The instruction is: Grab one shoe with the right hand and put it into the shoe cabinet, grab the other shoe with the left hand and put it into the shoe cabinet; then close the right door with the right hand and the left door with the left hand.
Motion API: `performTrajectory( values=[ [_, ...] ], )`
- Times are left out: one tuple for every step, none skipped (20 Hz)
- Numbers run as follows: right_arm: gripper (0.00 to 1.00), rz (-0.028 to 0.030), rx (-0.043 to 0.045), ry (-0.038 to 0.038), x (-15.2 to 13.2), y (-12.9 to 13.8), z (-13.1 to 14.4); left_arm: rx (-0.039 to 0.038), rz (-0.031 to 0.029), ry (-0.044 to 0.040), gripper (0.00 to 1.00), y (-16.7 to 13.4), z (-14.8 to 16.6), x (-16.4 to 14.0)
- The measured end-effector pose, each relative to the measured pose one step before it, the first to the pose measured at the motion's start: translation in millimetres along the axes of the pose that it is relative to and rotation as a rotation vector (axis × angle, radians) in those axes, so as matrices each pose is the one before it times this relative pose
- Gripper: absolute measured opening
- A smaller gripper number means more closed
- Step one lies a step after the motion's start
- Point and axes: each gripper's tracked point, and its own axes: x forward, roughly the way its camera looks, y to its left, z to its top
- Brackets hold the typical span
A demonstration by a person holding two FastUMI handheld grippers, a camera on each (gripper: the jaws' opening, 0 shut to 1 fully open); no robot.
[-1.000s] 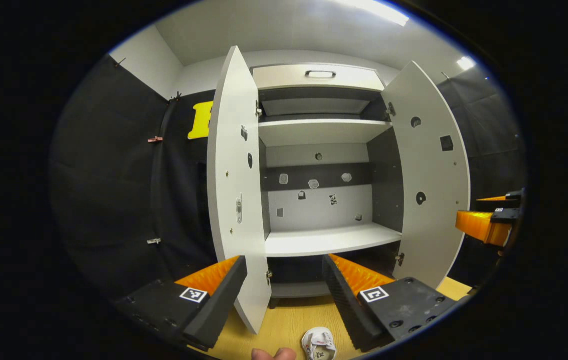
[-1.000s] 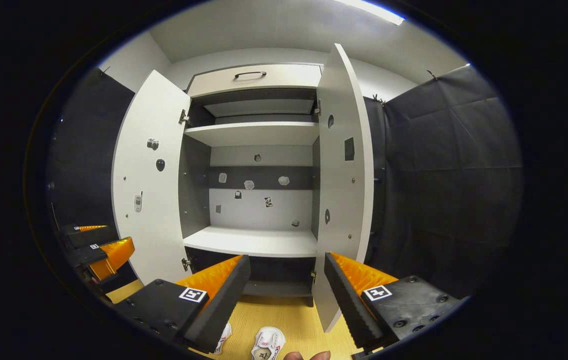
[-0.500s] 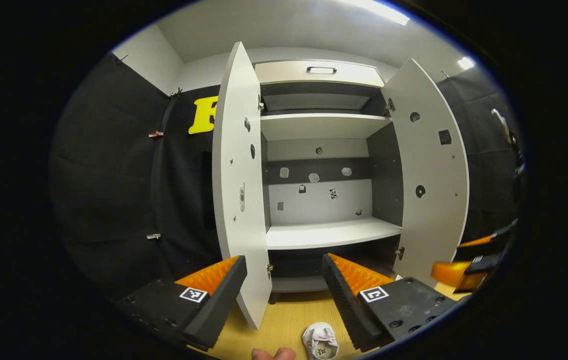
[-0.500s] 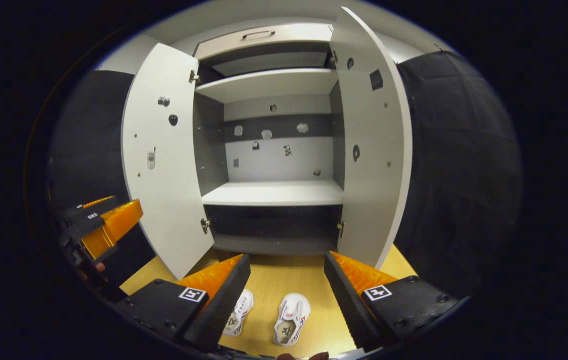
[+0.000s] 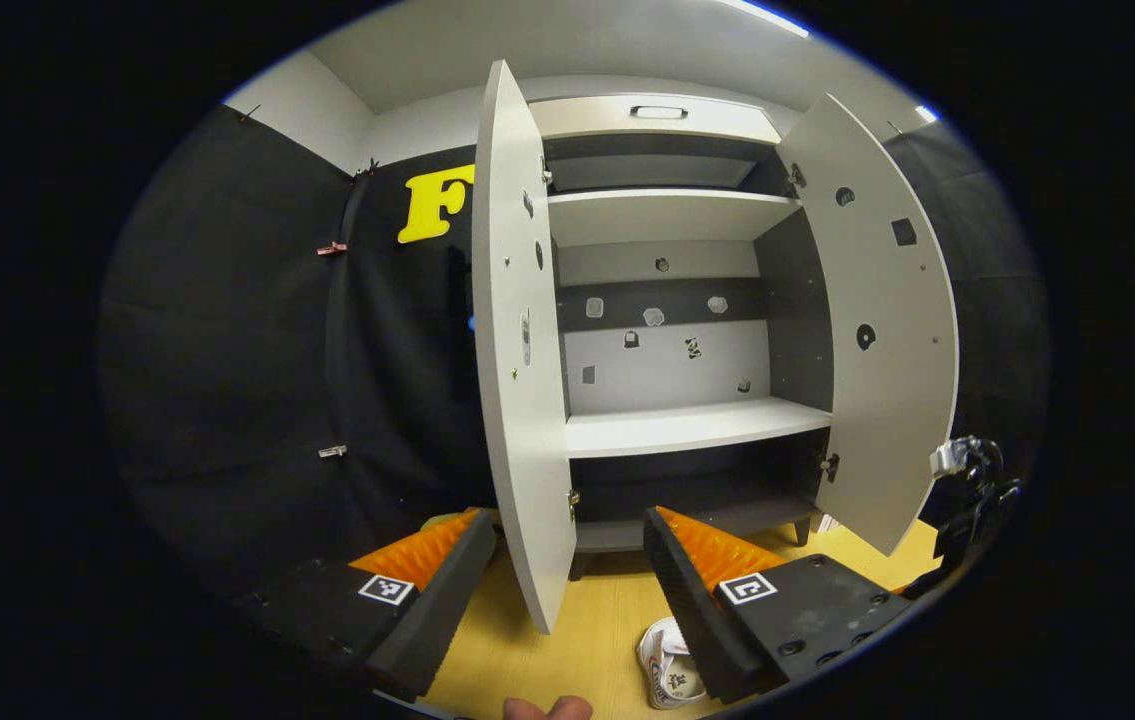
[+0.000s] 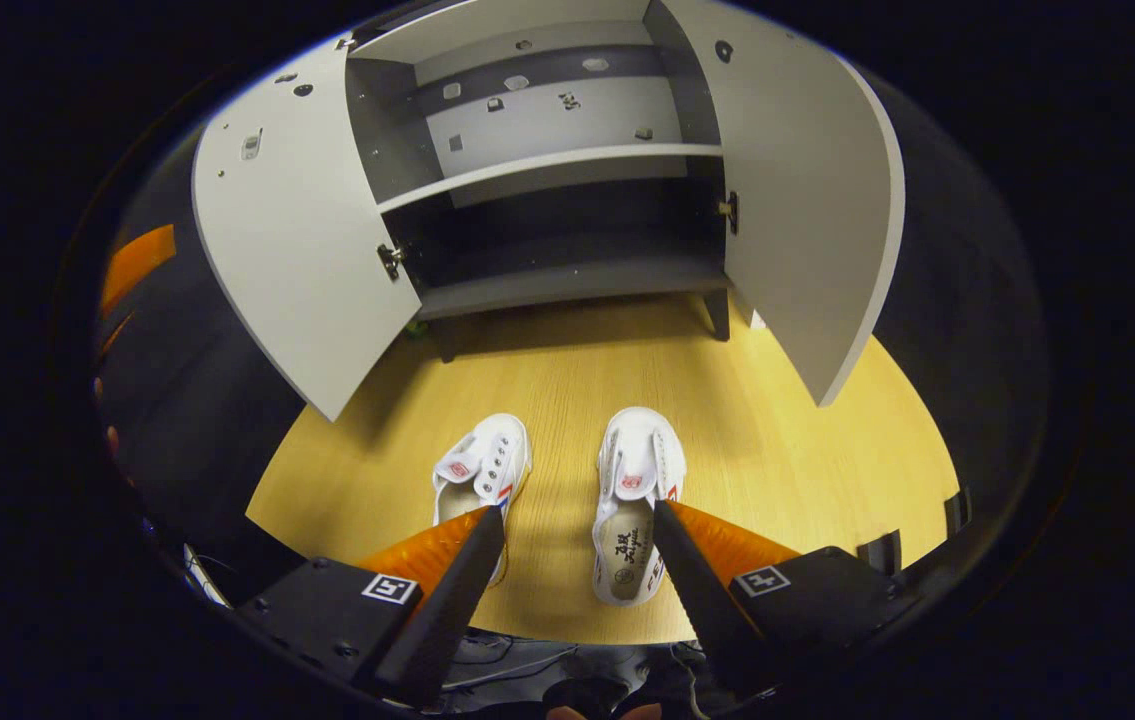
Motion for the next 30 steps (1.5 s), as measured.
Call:
performTrajectory(
  values=[
    [0.99,-0.00385,-0.00579,0.01623,11.36,-1.31,-8.32,-0.00068,0.00539,0.00844,0.95,2.69,-4.20,0.85],
    [0.98,0.00096,-0.00768,0.01851,10.87,0.48,-6.54,-0.00137,0.00542,0.00746,0.95,3.27,-1.84,1.25],
    [0.97,-0.00492,-0.00764,0.01036,11.70,-0.58,-4.63,-0.00178,0.00412,0.00682,0.95,1.74,-1.92,2.27],
    [0.97,-0.01056,-0.00639,0.00319,10.25,-1.97,-3.83,-0.00196,0.00390,0.00750,0.95,1.60,-2.37,0.84],
    [0.94,-0.00983,-0.00182,-0.00284,11.31,-1.21,-2.51,-0.00280,0.00419,0.00727,0.95,1.40,-3.10,1.54],
    [0.90,-0.01642,-0.00091,-0.00419,11.62,-2.82,-2.20,-0.00290,0.00331,0.00721,0.95,1.65,-2.40,0.92],
    [0.82,-0.01533,0.00589,-0.00037,12.11,-2.97,-2.83,-0.00171,0.00229,0.00687,0.95,0.30,-1.74,0.50],
    [0.79,-0.01355,0.01066,-0.00163,10.78,-1.44,-2.28,0.00131,0.00222,0.00648,0.95,1.13,-1.22,0.66],
    [0.72,-0.01940,0.01072,-0.00187,10.72,-3.20,-1.88,0.00441,0.00102,0.00543,0.95,0.53,-2.34,0.39],
    [0.68,-0.01936,0.00791,0.00308,9.84,-3.45,-2.92,0.00853,0.00213,0.00395,0.95,0.24,-1.77,0.93],
    [0.61,-0.00709,0.01512,-0.00149,8.86,-0.69,-0.79,0.01042,0.00318,0.00396,0.95,0.38,-1.74,-0.59],
    [0.57,-0.00836,0.01479,-0.00806,8.43,-0.07,0.83,0.00876,0.00239,0.00233,0.95,0.14,-1.41,-0.57],
    [0.49,-0.01336,0.00822,-0.00550,5.55,-1.46,1.06,0.00540,-0.00044,0.00233,0.95,-0.87,-1.53,-0.41],
    [0.46,-0.01404,0.00524,-0.00225,6.87,-1.77,0.83,0.00229,-0.00212,0.00285,0.95,-1.39,-0.67,0.35],
    [0.33,-0.00449,0.00615,0.00813,3.69,-1.71,0.48,0.00136,-0.00096,0.00374,0.95,-1.45,-1.97,-0.49],
    [0.24,-0.00265,0.00809,-0.00409,3.57,0.33,1.74,-0.00075,-0.00131,0.00497,0.94,-1.09,-1.20,0.57],
    [0.22,0.01482,0.00076,-0.01014,2.32,1.44,2.03,-0.00361,-0.00010,0.00542,0.93,-0.35,-2.58,0.13],
    [0.21,0.01562,-0.00074,0.00074,3.03,1.84,-1.70,-0.00483,-0.00138,0.00313,0.93,-0.18,-1.24,-0.10],
    [0.12,0.00277,-0.01047,-0.00989,-2.11,-0.47,1.54,-0.00265,-0.00335,0.00150,0.93,-1.56,-0.79,-0.09],
    [0.12,0.00778,-0.00531,0.00189,-2.99,0.11,-0.77,0.00227,-0.00209,0.00006,0.93,-0.42,0.57,0.45],
    [0.06,0.00375,-0.01275,0.00061,0.69,-0.46,1.20,0.00433,0.00095,-0.00251,0.93,0.95,0.29,-0.41],
    [0.06,0.00440,-0.01869,-0.00997,-2.36,-1.49,4.37,0.00193,0.00204,-0.00481,0.93,1.73,1.20,-0.36],
    [0.05,-0.00076,-0.01649,-0.01960,-3.66,-1.98,6.83,-0.00246,0.00170,-0.00413,0.93,1.33,1.72,0.11],
    [0.05,0.01117,0.00250,-0.00819,-6.05,-1.07,5.57,-0.00370,0.00059,-0.00238,0.93,0.74,-0.33,0.73],
    [0.05,0.01336,0.01778,-0.00483,-5.37,2.69,5.64,-0.00297,-0.00030,-0.00085,0.93,-0.14,1.27,0.87],
    [0.05,0.01565,0.01733,-0.00770,-6.84,1.26,5.56,-0.00126,0.00083,-0.00060,0.93,0.10,0.19,-0.43],
    [0.05,0.01738,0.01420,-0.00823,-8.16,3.59,7.38,-0.00077,0.00080,-0.00214,0.93,0.10,1.07,0.48],
    [0.05,0.01865,0.00884,-0.01097,-9.18,3.74,9.07,-0.00179,-0.00077,-0.00408,0.93,-0.64,1.19,-0.47],
    [0.05,0.01835,0.00466,-0.00803,-8.94,5.05,10.63,-0.00173,-0.00083,-0.00434,0.93,-0.31,1.43,0.46],
    [0.05,0.01850,0.00266,-0.01077,-9.84,5.47,12.37,-0.00143,-0.00254,-0.00331,0.93,-1.18,1.11,0.87]
  ],
)
